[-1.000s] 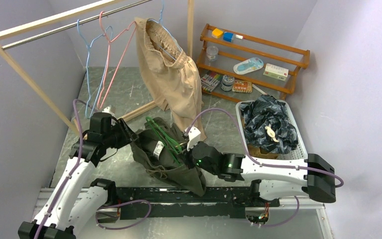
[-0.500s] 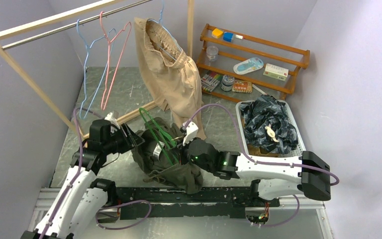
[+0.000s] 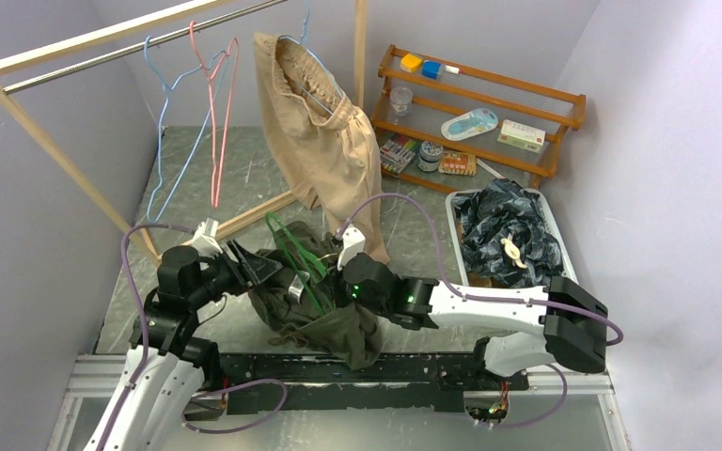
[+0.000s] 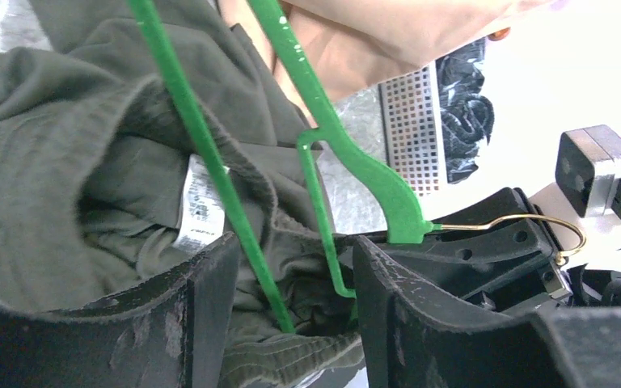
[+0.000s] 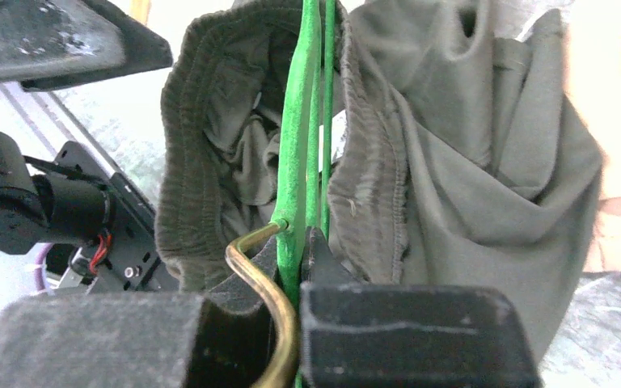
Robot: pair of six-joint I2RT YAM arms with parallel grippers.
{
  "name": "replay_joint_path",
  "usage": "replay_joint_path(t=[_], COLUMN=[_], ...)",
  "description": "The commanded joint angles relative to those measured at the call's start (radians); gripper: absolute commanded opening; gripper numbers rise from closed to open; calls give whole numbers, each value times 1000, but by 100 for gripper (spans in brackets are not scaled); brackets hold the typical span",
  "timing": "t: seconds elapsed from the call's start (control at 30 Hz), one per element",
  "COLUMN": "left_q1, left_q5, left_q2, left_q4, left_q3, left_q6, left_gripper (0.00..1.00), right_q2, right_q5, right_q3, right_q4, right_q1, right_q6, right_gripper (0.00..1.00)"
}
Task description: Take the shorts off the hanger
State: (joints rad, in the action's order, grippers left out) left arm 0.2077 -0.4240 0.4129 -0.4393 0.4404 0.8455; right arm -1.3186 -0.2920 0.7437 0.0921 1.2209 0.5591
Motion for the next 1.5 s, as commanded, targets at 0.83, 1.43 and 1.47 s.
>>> replay_joint_path(t=[0.83, 1.43, 1.47], left_q1=[39, 39, 39], left_q5=[78, 173, 184], left_q2=[114, 139, 136], left_q4=[227, 292, 281], left_q3=[-60, -116, -111], left_q6=[291, 399, 401], left_gripper=[56, 47, 44], right_q2=[-77, -37, -36], right_q5=[161, 295, 295], right_q3=[98, 52, 56], right_q4=[31, 85, 78], right_q1=[-6, -7, -7], right_q6=[-60, -76, -85], right_gripper=[0, 0, 0])
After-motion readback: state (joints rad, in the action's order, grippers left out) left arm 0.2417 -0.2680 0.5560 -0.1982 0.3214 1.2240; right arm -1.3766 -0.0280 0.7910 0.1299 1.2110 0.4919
